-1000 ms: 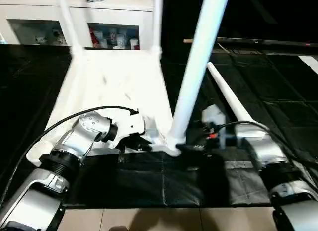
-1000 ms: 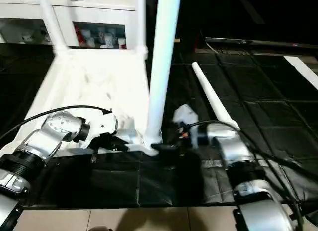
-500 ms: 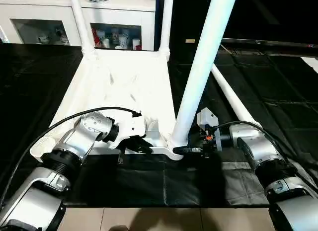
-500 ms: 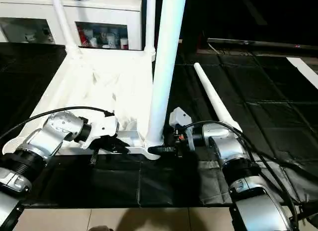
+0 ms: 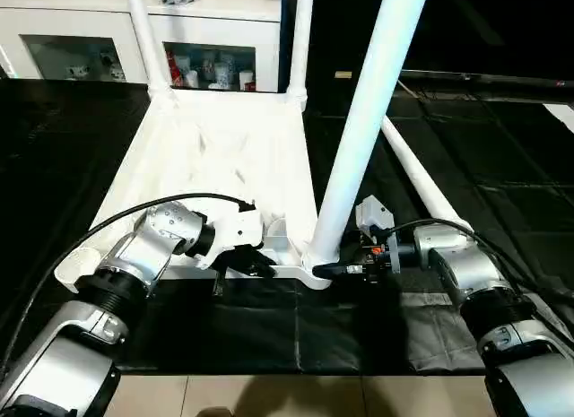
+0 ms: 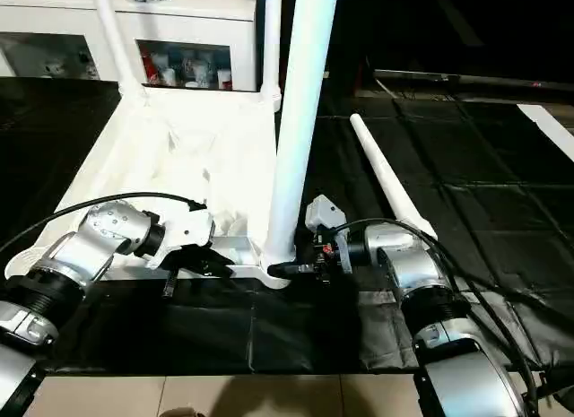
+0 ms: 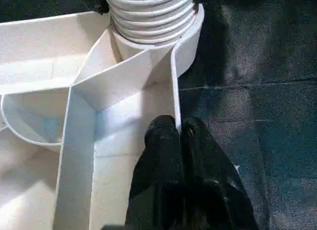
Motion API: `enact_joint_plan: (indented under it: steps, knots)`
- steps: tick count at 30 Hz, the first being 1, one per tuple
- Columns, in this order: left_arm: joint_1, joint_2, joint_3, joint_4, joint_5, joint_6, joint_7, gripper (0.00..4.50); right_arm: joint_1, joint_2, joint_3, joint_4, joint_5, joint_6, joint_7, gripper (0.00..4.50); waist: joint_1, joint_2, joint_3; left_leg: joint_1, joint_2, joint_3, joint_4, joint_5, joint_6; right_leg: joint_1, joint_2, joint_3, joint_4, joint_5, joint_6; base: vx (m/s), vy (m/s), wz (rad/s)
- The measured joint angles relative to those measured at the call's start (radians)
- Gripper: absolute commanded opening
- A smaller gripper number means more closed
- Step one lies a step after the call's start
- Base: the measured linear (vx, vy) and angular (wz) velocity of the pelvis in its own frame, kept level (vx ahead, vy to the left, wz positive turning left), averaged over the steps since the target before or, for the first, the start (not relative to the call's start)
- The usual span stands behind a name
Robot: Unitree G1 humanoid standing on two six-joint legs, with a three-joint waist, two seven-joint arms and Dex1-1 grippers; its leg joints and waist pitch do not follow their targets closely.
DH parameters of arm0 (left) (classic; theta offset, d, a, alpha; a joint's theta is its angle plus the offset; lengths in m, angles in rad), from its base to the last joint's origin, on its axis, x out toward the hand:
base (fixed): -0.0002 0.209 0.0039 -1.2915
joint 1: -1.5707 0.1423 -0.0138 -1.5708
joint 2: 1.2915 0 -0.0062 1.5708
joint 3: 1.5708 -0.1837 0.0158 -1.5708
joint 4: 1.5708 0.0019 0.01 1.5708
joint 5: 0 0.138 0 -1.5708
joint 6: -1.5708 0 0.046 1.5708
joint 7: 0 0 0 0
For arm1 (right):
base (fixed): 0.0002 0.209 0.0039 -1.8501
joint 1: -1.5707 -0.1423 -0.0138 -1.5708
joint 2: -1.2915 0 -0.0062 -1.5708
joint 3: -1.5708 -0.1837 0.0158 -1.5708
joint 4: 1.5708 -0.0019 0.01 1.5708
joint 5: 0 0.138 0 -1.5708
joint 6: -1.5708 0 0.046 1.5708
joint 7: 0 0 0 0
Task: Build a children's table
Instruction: Rotate leg to tighten
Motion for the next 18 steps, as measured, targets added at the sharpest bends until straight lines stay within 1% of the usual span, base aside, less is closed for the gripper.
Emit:
enact_joint_plan:
  steps: [2,4,5,7,8,9,11,12,13,14,15,16,18]
  knots:
    - [0.001,-0.029,0.021,0.016,-0.003,0.046,0.032,0.00,0.032,0.014,-0.022,-0.018,0.005,0.004,-0.040,2.75,0.003,0.002,-0.001,0.004,0.000,0.000,0.000,0.000,0.000,0.005,-0.001,0.000,-0.001,0.000,0.000,0.000,0.000,0.00]
    - [0.001,-0.062,0.041,0.022,-0.002,0.089,0.092,0.00,0.067,0.027,-0.055,-0.032,0.012,0.001,-0.116,2.75,0.001,0.003,-0.001,0.007,0.000,0.000,0.002,0.000,0.000,0.009,-0.001,0.001,0.000,-0.001,0.002,0.000,0.000,0.00]
    - [0.001,-0.079,0.049,0.023,-0.001,0.118,0.123,0.00,0.080,0.037,-0.070,-0.043,0.014,0.013,-0.160,2.75,-0.002,0.004,-0.002,0.008,0.000,0.000,0.003,0.000,0.000,0.011,-0.001,0.001,-0.001,-0.003,0.005,0.000,0.000,0.00]
    - [0.003,-0.127,0.074,0.017,-0.001,0.213,0.217,0.00,0.108,0.077,-0.120,-0.073,0.022,0.072,-0.300,2.75,-0.011,0.005,-0.002,0.009,-0.001,0.000,0.004,0.000,0.000,0.013,-0.001,0.003,-0.001,-0.003,0.006,-0.025,0.007,-0.02]
    - [0.003,-0.141,0.083,0.012,-0.001,0.244,0.254,0.00,0.110,0.102,-0.141,-0.075,0.023,0.088,-0.365,2.75,-0.019,0.005,-0.002,0.009,-0.001,0.000,0.005,0.000,0.000,0.013,-0.001,0.003,-0.002,-0.004,0.007,0.000,0.000,0.00]
    - [0.005,-0.159,0.094,-0.001,-0.002,0.286,0.291,0.00,0.110,0.129,-0.158,-0.075,0.023,0.097,-0.435,2.75,-0.033,0.006,-0.002,0.014,-0.001,0.000,0.005,0.000,0.000,0.012,-0.001,0.002,-0.004,-0.004,0.007,0.000,0.000,0.00]
    - [0.014,-0.198,0.120,-0.024,-0.002,0.359,0.358,0.00,0.103,0.165,-0.182,-0.064,0.021,0.102,-0.537,2.75,-0.047,0.006,-0.002,0.010,-0.001,0.000,0.005,0.000,0.000,0.013,-0.001,0.002,-0.006,-0.004,0.007,0.000,0.000,0.00]
    - [0.016,-0.225,0.137,-0.041,-0.001,0.411,0.411,0.00,0.090,0.191,-0.198,-0.047,0.019,0.101,-0.607,2.74,-0.059,0.006,-0.001,0.013,-0.001,0.000,0.006,0.000,0.000,0.012,-0.001,0.001,-0.006,-0.004,0.007,0.000,0.000,0.00]
    - [0.016,-0.241,0.146,-0.050,-0.001,0.438,0.440,0.00,0.077,0.202,-0.205,-0.034,0.018,0.099,-0.642,2.74,-0.064,0.007,-0.001,0.013,-0.001,0.000,0.006,0.000,0.000,0.010,-0.001,0.002,-0.007,-0.004,0.007,0.000,0.000,0.00]
    - [0.017,-0.258,0.157,-0.058,-0.001,0.464,0.476,0.00,0.059,0.220,-0.214,-0.014,0.015,0.098,-0.691,2.74,-0.070,0.008,-0.001,0.012,-0.001,0.000,0.006,0.000,0.000,0.010,-0.001,0.001,-0.007,-0.004,0.007,0.000,0.000,0.00]
    - [0.016,-0.275,0.167,-0.068,0.005,0.493,0.519,0.00,0.030,0.249,-0.225,0.016,0.007,0.099,-0.762,2.74,-0.082,0.008,-0.001,0.008,-0.001,0.000,0.006,0.000,0.000,0.009,-0.001,0.001,-0.007,-0.004,0.007,0.000,0.000,0.00]
    - [0.016,-0.282,0.168,-0.077,0.011,0.506,0.542,0.00,0.014,0.262,-0.230,0.029,0.000,0.101,-0.799,2.74,-0.088,0.007,-0.001,0.006,-0.001,-0.001,0.006,0.000,0.000,0.008,-0.001,-0.001,-0.007,-0.004,0.007,0.000,0.000,0.00]
    - [0.017,-0.292,0.164,-0.095,0.022,0.524,0.568,0.00,-0.006,0.278,-0.234,0.046,-0.004,0.100,-0.840,2.74,-0.094,0.007,-0.001,0.005,-0.001,-0.001,0.005,0.000,0.000,0.007,-0.001,-0.001,-0.007,-0.003,0.006,0.000,0.000,0.00]
